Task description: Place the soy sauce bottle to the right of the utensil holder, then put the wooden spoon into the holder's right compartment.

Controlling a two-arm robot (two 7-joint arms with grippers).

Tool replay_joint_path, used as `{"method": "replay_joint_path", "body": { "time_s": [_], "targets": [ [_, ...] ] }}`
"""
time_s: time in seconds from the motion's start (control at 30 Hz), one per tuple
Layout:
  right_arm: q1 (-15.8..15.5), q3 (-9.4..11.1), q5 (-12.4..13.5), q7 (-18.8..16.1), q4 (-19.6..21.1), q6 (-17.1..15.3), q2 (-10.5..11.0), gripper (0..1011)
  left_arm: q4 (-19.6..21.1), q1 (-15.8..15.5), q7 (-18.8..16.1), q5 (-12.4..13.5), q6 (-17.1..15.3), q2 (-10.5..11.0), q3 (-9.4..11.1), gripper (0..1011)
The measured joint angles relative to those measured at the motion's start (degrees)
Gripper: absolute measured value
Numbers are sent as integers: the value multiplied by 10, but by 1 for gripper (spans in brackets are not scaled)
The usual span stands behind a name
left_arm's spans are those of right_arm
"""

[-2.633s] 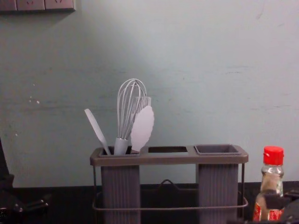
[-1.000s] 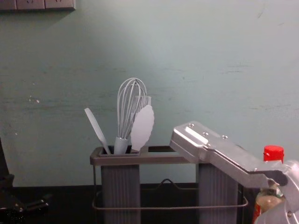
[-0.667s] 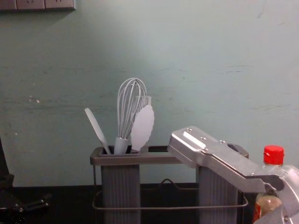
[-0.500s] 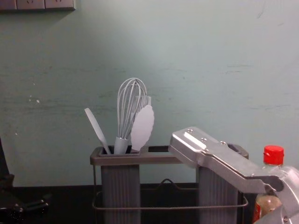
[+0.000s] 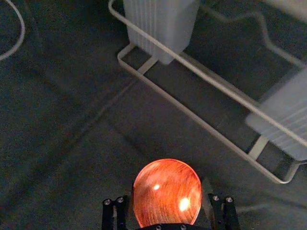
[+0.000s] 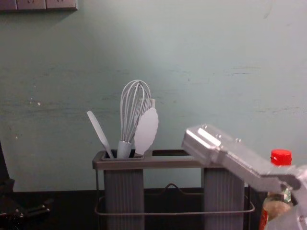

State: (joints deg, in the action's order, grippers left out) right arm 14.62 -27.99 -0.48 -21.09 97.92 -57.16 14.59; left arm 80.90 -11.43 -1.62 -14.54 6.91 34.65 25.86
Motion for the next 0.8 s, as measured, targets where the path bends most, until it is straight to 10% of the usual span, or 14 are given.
{"method": "replay_joint_path", "body": {
  "time_s": [0.27, 0.8],
  "targets": [
    [-50, 55, 14, -5, 72, 55, 11, 840, 0, 0, 0, 0, 0, 0, 0, 1011],
    [-177, 167, 75, 16, 137, 379, 20, 840, 0, 0, 0, 0, 0, 0, 0, 1011]
  ]
}}
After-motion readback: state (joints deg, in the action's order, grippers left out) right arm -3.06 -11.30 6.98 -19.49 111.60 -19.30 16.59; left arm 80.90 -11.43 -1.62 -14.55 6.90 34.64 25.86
